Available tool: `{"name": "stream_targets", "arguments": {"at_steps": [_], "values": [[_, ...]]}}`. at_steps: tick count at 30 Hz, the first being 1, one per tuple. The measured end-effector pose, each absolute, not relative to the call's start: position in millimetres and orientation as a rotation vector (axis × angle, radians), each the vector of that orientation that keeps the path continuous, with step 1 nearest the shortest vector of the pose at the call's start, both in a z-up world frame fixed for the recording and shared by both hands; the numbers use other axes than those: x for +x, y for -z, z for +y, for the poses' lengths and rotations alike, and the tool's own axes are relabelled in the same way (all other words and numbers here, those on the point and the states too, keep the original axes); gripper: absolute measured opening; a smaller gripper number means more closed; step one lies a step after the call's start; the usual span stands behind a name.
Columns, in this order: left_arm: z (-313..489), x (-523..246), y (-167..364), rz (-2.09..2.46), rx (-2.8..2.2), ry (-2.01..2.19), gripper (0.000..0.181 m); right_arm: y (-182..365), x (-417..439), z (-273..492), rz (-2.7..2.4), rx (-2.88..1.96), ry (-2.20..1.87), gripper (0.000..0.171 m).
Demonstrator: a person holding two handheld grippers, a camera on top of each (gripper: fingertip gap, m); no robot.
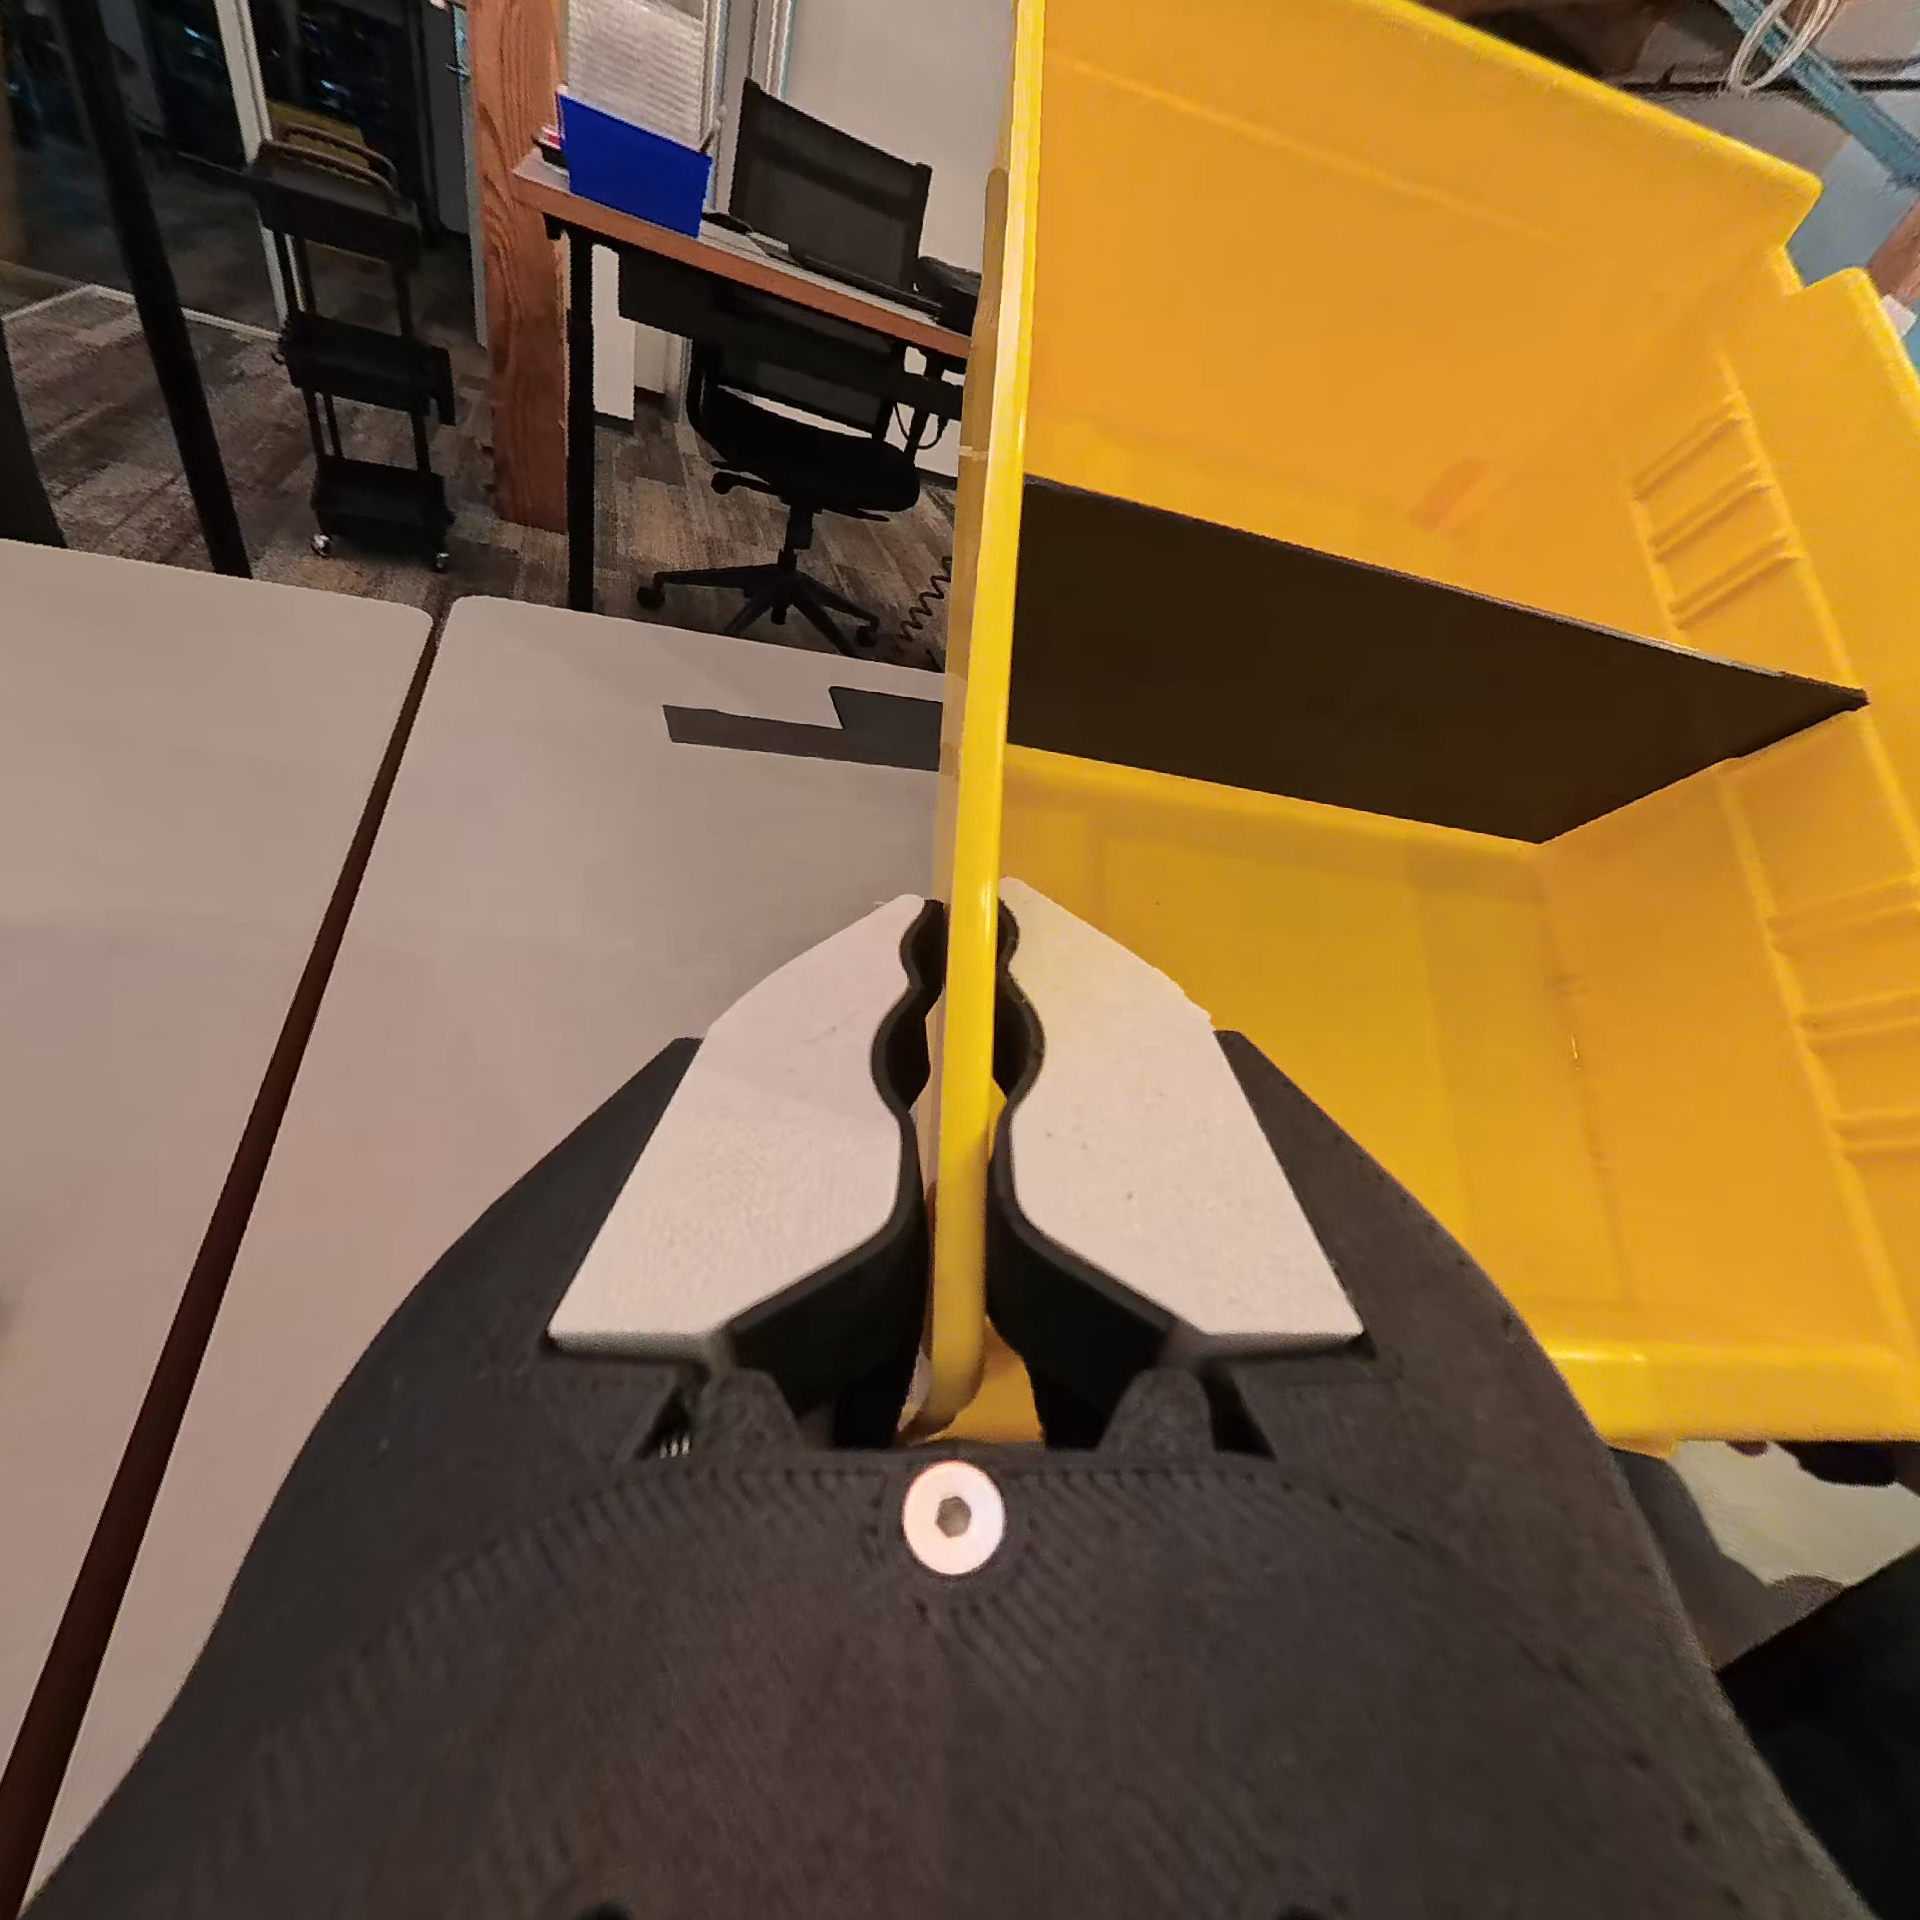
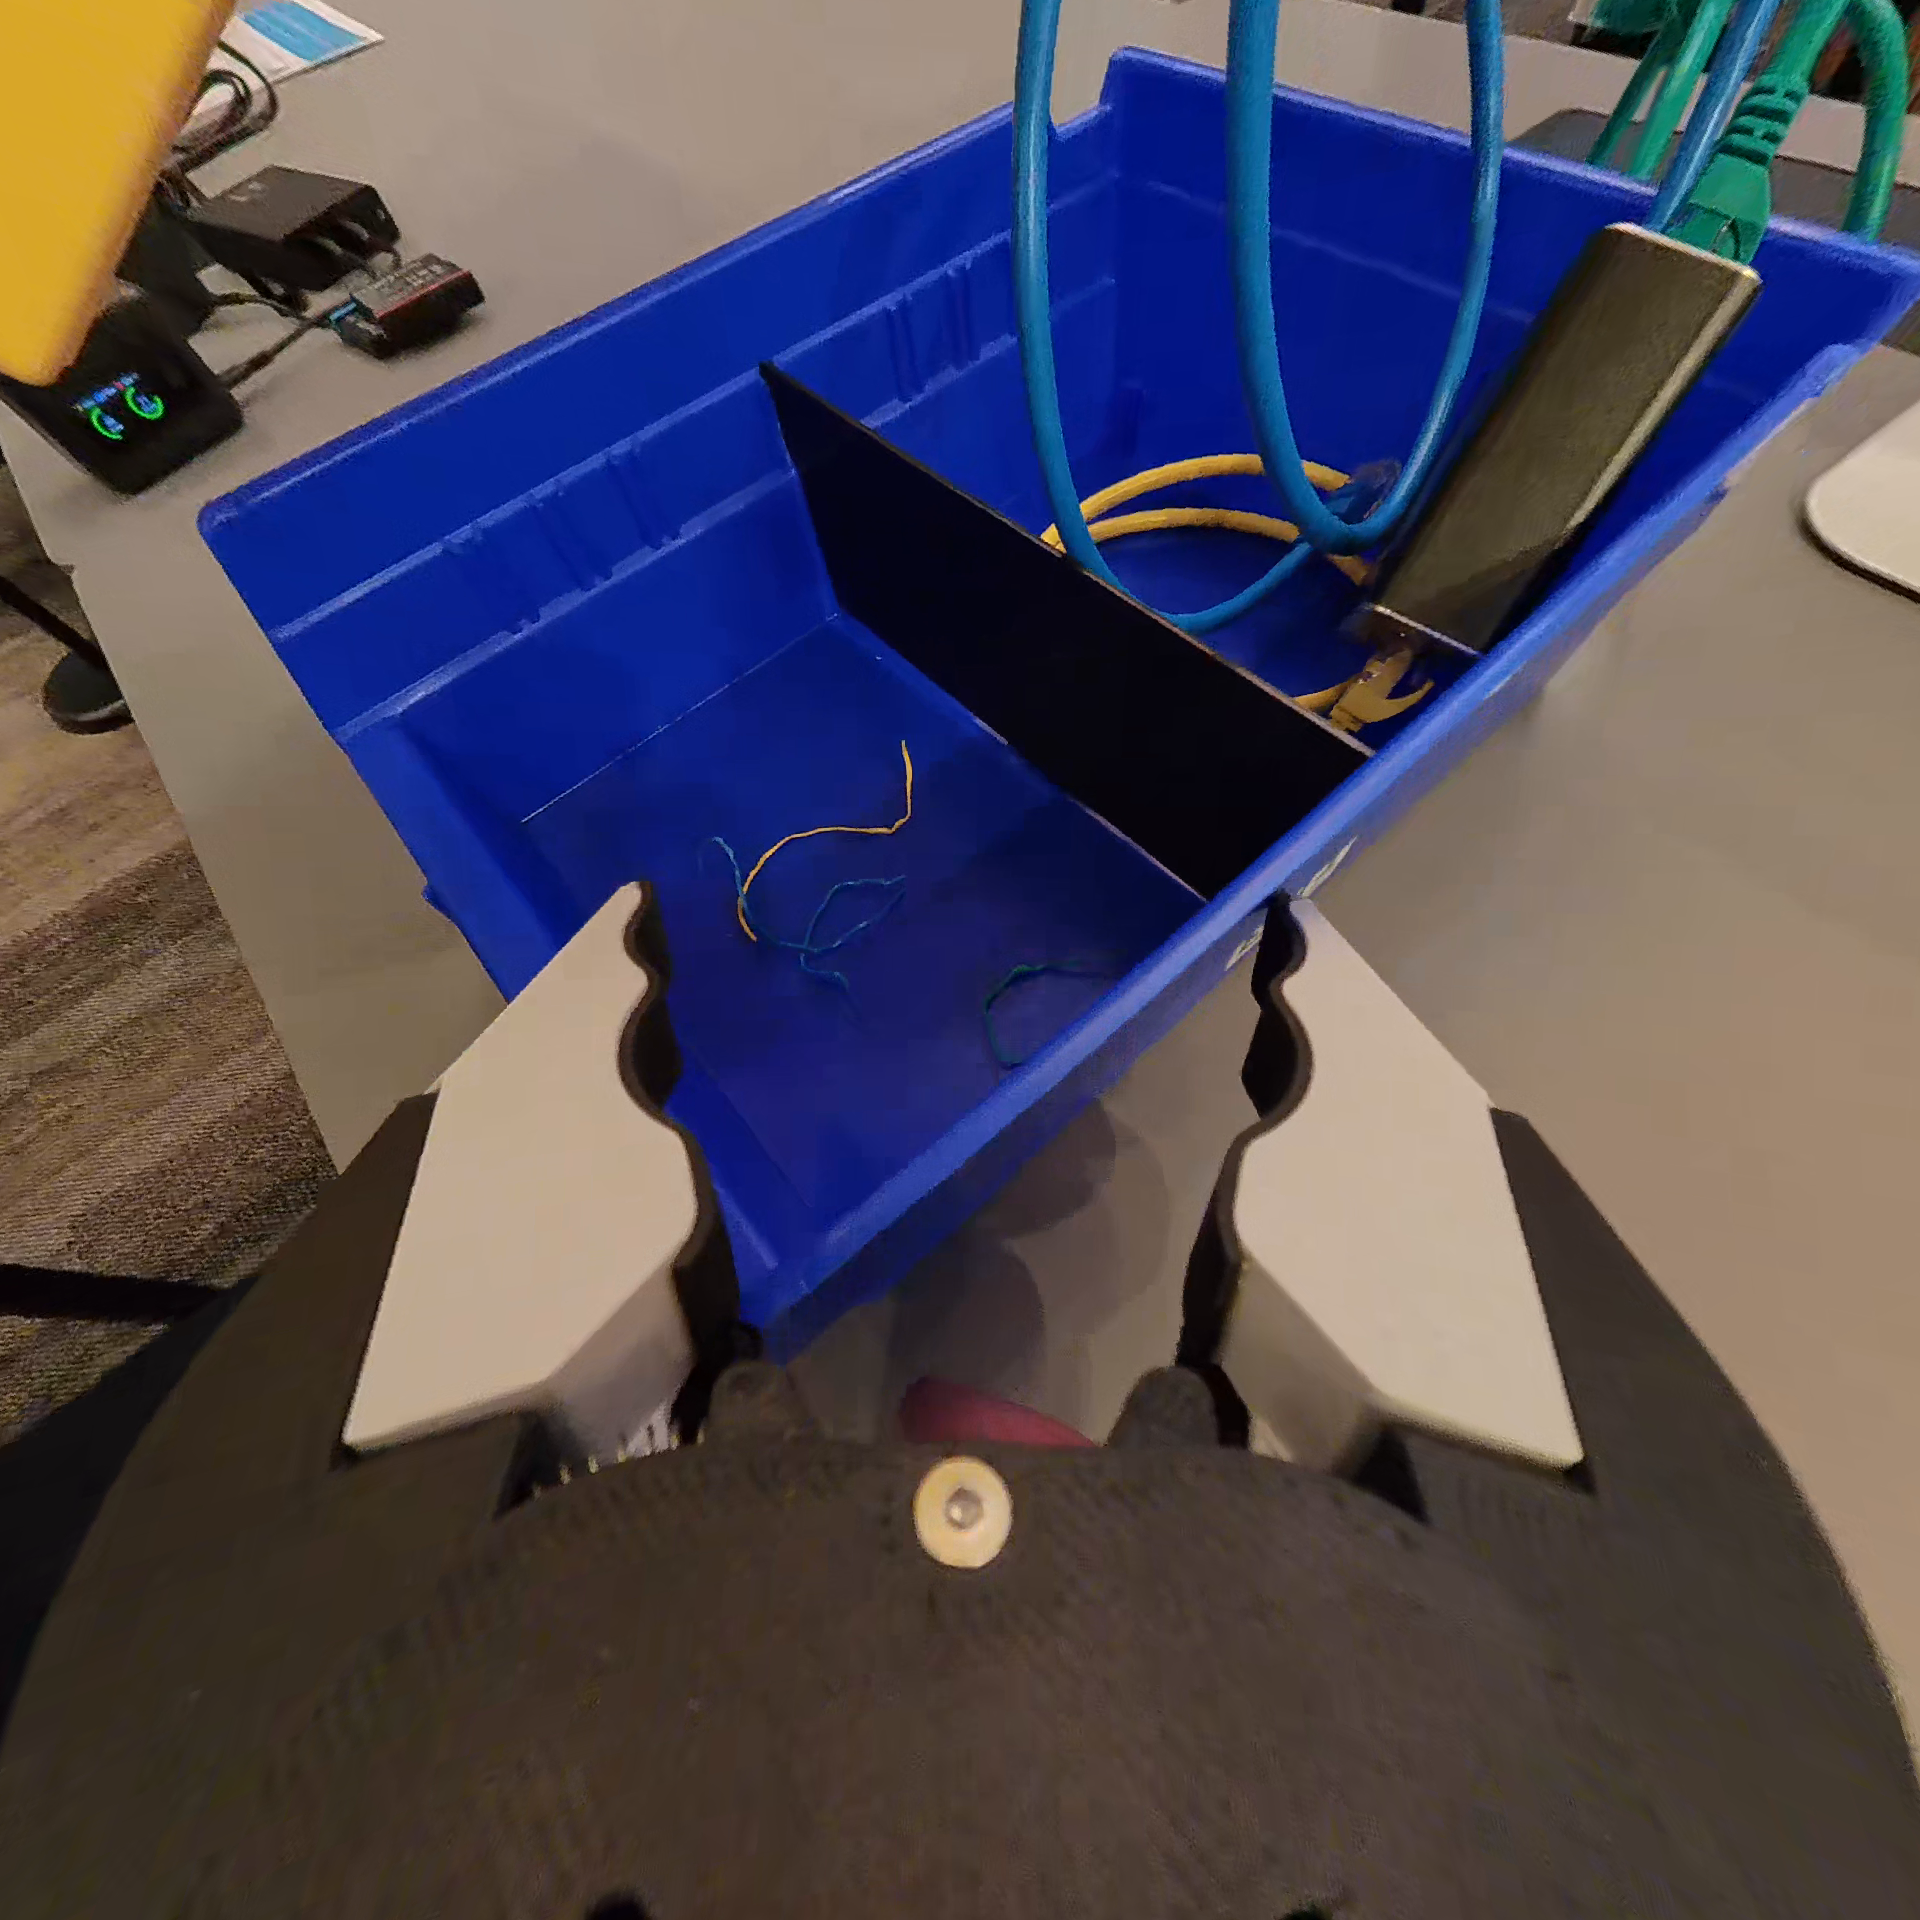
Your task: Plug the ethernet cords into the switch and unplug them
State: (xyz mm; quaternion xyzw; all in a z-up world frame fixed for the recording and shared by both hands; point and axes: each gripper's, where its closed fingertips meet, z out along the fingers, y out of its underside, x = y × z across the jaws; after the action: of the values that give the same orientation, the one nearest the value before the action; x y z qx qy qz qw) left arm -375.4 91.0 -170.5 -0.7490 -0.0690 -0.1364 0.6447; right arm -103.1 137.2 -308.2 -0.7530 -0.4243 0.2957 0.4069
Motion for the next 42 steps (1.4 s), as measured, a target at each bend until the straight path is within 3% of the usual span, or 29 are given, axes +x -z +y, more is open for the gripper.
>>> {"name": "stream_targets", "arguments": {"at_steps": [1,10,19,27,32,36,42], "values": [[91,-375,170,-0.159,-1.702,0.311,0.006,308,-110,136,-1.064,-1.897,-0.755,0.111],[89,-373,161,-0.15,-1.682,0.309,0.006,297,-159,106,-1.085,-1.822,-0.964,0.116],[102,-339,145,-0.078,-1.681,0.273,0.006,228,-76,149,-0.824,-1.702,-0.982,0.115],[138,-227,140,0.094,-1.721,0.209,0.006,135,36,137,-0.53,-1.334,-1.162,0.103],[159,-130,158,0.279,-1.79,0.189,0.006,131,61,110,-0.527,-1.316,-1.153,0.108],[170,-70,177,0.315,-1.837,0.246,0.006,137,92,110,-0.446,-1.317,-0.989,0.125],[184,-12,204,0.297,-1.877,0.338,0.006,150,139,134,-0.364,-1.405,-0.79,0.124]]}}
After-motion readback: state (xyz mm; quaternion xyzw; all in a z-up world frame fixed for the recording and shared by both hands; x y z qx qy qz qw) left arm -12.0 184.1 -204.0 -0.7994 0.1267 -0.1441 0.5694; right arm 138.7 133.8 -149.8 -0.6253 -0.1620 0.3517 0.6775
